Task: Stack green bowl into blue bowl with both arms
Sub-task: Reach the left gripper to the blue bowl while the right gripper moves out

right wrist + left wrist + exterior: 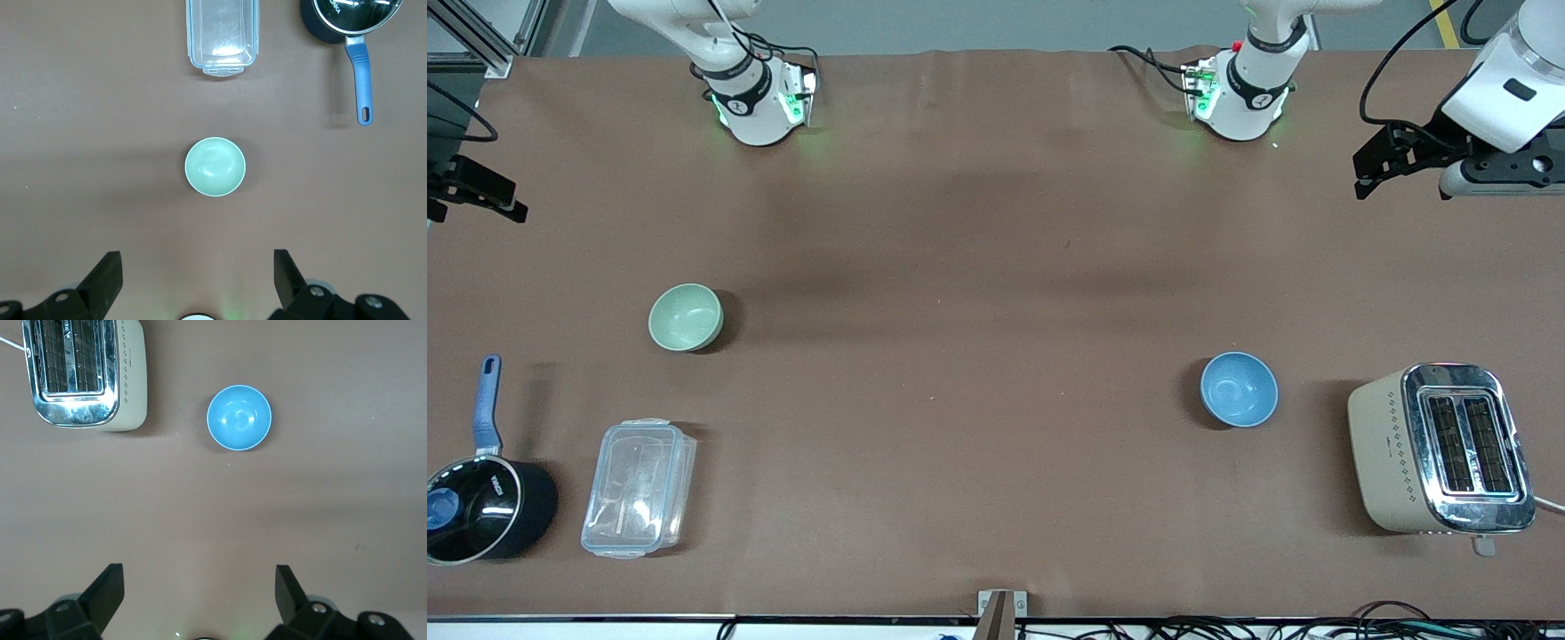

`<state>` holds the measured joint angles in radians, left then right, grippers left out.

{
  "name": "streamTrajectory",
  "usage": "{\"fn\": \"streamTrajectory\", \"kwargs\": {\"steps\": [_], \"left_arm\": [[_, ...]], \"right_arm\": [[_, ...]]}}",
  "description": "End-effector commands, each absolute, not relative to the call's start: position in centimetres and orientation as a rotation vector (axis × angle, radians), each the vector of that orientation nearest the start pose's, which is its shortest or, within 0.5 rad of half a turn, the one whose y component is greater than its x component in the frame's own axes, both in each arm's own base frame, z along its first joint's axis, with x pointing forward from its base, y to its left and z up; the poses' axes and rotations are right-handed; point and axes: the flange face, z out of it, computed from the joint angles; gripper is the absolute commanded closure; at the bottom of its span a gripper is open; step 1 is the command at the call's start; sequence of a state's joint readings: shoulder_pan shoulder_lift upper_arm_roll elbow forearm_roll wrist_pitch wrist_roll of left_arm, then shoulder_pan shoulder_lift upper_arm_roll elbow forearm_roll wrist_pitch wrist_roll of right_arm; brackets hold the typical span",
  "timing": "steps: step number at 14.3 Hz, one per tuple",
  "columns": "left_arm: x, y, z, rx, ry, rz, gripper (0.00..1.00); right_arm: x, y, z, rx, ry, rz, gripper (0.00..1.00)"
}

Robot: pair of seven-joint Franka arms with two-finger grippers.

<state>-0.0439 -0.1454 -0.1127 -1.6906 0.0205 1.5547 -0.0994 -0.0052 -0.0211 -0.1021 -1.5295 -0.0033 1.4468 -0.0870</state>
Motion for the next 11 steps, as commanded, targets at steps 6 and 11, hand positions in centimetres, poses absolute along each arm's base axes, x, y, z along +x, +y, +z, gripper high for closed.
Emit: {"fn": "streamTrajectory", "kwargs": {"steps": [6,11], "left_arm": [[53.8,-7.5,61.7,-3.116,0.086,0.051,0.0],[58.8,-8.2,50.7,-3.105,0.067,0.248,0.0]], "right_arm": [[52.6,-5.6,64.6,-3.137,0.034,0.082,0.0],[52.7,-5.6,63.9,-3.136,0.034,0.092,0.0]]}}
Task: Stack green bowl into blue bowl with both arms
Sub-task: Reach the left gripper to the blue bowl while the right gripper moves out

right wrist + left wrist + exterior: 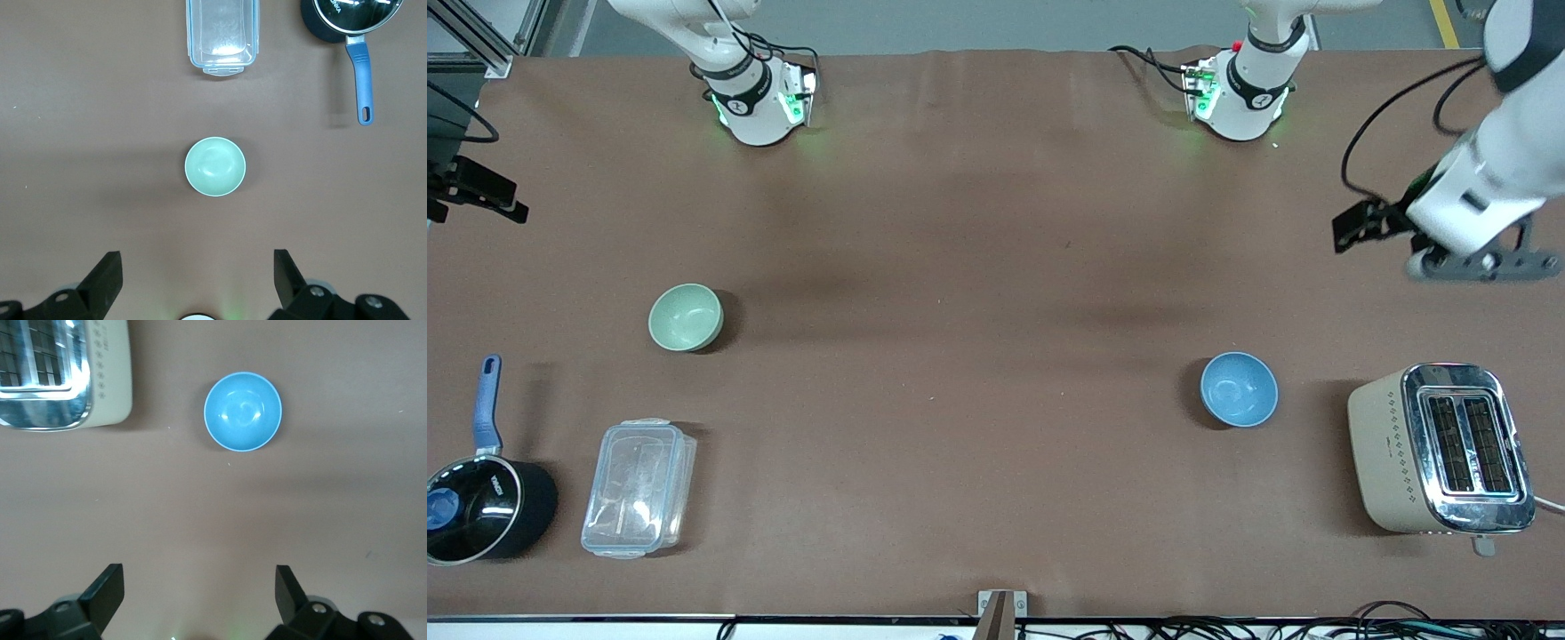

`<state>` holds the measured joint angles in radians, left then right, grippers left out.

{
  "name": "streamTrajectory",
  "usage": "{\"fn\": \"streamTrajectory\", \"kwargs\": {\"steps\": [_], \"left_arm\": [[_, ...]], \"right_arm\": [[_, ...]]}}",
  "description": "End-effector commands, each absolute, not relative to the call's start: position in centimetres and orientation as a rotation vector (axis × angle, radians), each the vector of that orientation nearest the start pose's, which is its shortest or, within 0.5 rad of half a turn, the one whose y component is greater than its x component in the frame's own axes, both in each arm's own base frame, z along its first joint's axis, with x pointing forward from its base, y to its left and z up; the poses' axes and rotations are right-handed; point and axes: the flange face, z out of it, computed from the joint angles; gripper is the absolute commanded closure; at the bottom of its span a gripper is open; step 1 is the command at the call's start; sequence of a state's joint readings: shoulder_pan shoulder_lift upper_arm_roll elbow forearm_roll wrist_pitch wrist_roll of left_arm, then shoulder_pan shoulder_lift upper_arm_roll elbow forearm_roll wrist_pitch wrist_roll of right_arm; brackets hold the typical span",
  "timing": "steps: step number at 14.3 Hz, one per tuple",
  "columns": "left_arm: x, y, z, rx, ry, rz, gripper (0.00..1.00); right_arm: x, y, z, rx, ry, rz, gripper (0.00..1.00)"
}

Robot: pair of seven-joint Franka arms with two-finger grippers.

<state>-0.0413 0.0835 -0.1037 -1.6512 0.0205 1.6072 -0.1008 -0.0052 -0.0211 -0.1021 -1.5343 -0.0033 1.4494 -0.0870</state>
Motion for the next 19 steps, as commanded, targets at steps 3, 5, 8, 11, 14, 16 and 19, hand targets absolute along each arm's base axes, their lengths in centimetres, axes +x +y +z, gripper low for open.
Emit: {"fn": "streamTrajectory", "kwargs": {"steps": [3,5,8,11,14,16,19], "left_arm": [[60.0,-8.0,43.5,-3.119,0.066,0.193,0.0],[60.6,-8.2,38.7,-3.131,0.066,0.14,0.0],[61.6,-7.2,32.7,-3.153,0.036,0.031,0.0],[62.7,-6.8,27.0,-3.156,0.034,0.006,0.04],[63.1,-6.1,23.2,-3.159,0.024,0.005,0.24],[63.3,-5.3,22.1,-3.162,0.003,0.01,0.44],[63.6,-5.4,21.8,-3.167,-0.002,0.008,0.84]], "right_arm": [[52.8,-5.8,63.7,-3.137,0.039,0.082,0.0],[53.0,-6.1,62.6,-3.136,0.041,0.099,0.0],[53.1,-7.6,59.2,-3.13,0.076,0.129,0.01],[53.2,-9.7,54.4,-3.121,0.007,0.122,0.02],[52.7,-11.2,48.5,-3.092,-0.057,0.095,0.02],[52.1,-11.5,45.0,-3.096,-0.065,0.076,0.02],[51.3,-11.4,39.8,-3.105,-0.062,0.045,0.02]]}}
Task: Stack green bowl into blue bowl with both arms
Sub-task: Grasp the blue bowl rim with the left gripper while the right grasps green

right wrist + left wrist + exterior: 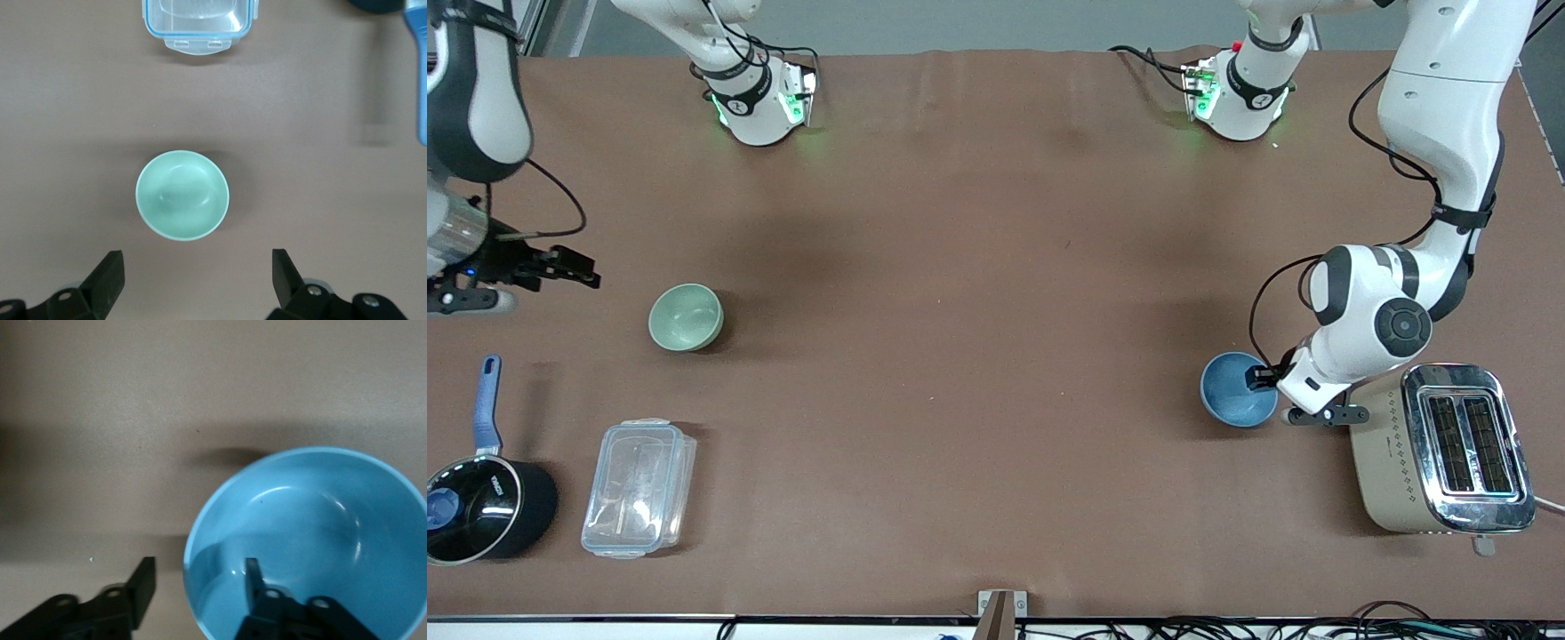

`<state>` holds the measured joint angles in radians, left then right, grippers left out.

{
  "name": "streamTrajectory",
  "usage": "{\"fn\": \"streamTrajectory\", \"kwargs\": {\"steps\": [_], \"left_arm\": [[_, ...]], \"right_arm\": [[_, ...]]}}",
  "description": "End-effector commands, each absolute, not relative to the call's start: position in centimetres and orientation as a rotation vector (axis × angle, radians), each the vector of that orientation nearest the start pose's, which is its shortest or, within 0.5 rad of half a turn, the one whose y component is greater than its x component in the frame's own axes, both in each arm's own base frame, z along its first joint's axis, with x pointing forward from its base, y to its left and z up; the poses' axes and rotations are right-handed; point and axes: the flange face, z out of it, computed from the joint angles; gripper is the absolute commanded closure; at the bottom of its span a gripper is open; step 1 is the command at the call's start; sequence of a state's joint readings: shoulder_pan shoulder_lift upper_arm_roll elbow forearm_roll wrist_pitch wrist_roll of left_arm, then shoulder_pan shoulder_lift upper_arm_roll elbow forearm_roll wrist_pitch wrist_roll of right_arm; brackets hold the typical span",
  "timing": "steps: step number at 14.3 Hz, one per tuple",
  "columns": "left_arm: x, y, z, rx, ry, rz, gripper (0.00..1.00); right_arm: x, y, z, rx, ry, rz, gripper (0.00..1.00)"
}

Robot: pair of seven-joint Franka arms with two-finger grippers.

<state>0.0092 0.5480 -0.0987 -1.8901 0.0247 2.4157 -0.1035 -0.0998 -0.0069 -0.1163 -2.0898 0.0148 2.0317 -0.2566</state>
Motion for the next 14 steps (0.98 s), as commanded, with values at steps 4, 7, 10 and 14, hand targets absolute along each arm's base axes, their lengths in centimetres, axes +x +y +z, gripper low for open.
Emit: {"fn": "streamTrajectory", "kwargs": {"steps": [4,7,10,14], "left_arm": [[64.3,-7.5,22.7,-3.18,-0.064,-0.002,1.0],[63.7,-11.3,24.9,-3.207,-0.034,0.039,1.0],[63.4,-18.6,29.7,-3.213,-0.211,0.182,1.0],[59.2,-30.7,31.4,-3.21,-0.341,0.235,1.0]], "right_arm": [[51.5,-12.2,33.4,-3.102,-0.038,0.132,0.03],[51.7,-13.2,29.7,-3.102,-0.051,0.161,0.03],[51.2,-15.5,25.6,-3.046,-0.084,0.167,0.04],[50.4,-17.5,21.5,-2.931,-0.094,0.11,0.05]]}}
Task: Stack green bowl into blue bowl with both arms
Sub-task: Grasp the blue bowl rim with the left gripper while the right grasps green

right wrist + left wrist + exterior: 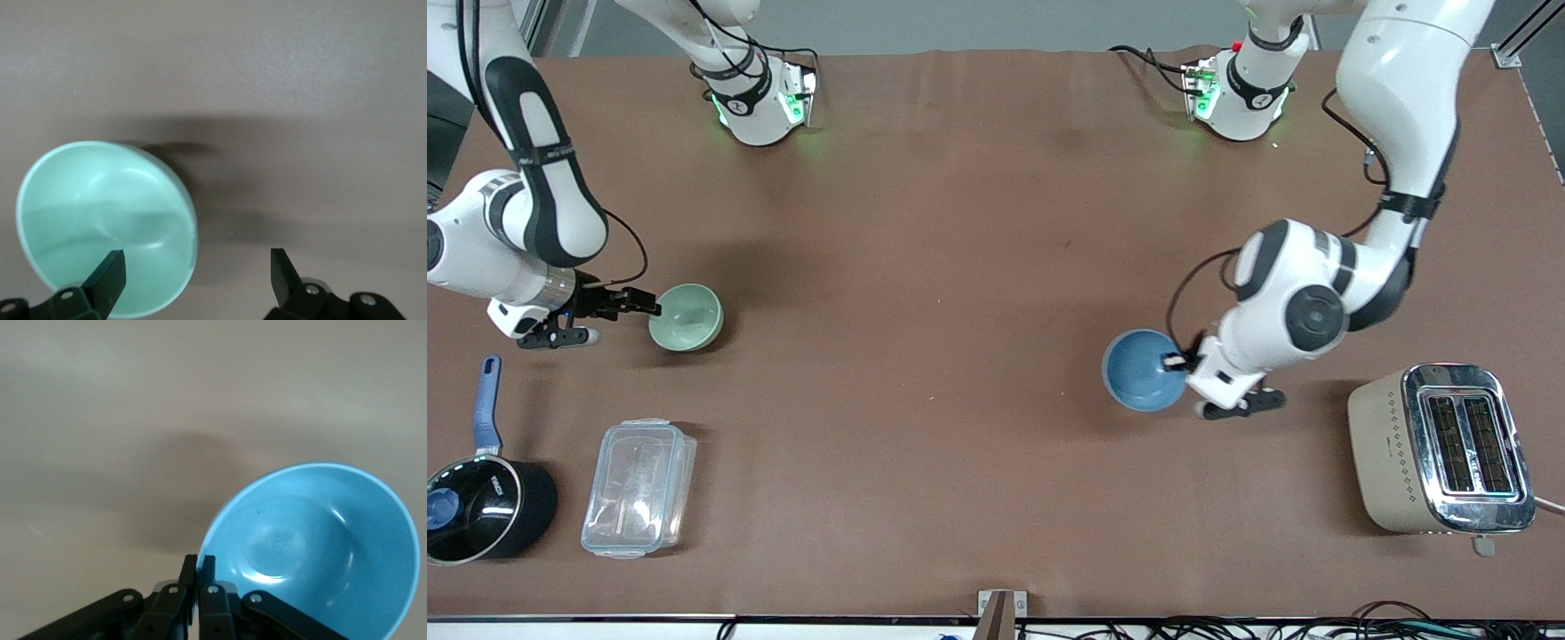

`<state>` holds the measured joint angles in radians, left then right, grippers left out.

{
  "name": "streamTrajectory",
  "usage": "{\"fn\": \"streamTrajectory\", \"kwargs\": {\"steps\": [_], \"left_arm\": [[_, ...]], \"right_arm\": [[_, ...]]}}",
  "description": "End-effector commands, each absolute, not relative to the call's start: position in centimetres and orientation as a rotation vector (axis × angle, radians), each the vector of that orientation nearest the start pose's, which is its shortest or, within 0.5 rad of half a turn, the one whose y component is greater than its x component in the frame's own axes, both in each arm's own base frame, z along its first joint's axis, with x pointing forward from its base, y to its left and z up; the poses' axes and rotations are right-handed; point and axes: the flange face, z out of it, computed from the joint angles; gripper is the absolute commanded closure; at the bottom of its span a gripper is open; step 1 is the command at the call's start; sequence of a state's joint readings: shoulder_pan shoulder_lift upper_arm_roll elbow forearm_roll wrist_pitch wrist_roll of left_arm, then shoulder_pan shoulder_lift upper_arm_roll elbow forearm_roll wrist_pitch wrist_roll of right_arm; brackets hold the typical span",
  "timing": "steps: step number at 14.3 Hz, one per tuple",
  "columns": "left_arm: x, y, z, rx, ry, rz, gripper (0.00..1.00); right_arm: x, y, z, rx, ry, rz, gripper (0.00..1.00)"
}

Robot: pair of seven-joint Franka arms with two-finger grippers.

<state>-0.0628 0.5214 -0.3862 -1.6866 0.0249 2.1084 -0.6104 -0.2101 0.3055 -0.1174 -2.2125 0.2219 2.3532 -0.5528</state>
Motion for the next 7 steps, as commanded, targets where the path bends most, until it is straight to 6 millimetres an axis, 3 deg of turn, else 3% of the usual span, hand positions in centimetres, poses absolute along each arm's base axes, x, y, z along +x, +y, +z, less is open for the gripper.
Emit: {"fn": "streamTrajectory", "kwargs": {"steps": [1,4,7], "left_arm": [[57.7,-34.4,31.2,-3.209,-0.333,0.241,1.0],[52.7,-43.4,28.8,-3.199,-0.378,0.249,1.0],[50.2,-47.7,25.8,-3.261,-0.362,0.219,1.0]], "right_arm": [[50.3,-17.4,21.1,-2.92,-0.08,0.111,0.09],[50.1,-17.0,19.7,-2.888,-0.031,0.126,0.28],[50.2,-16.4,19.2,-2.866,-0.002,0.124,0.74]]}}
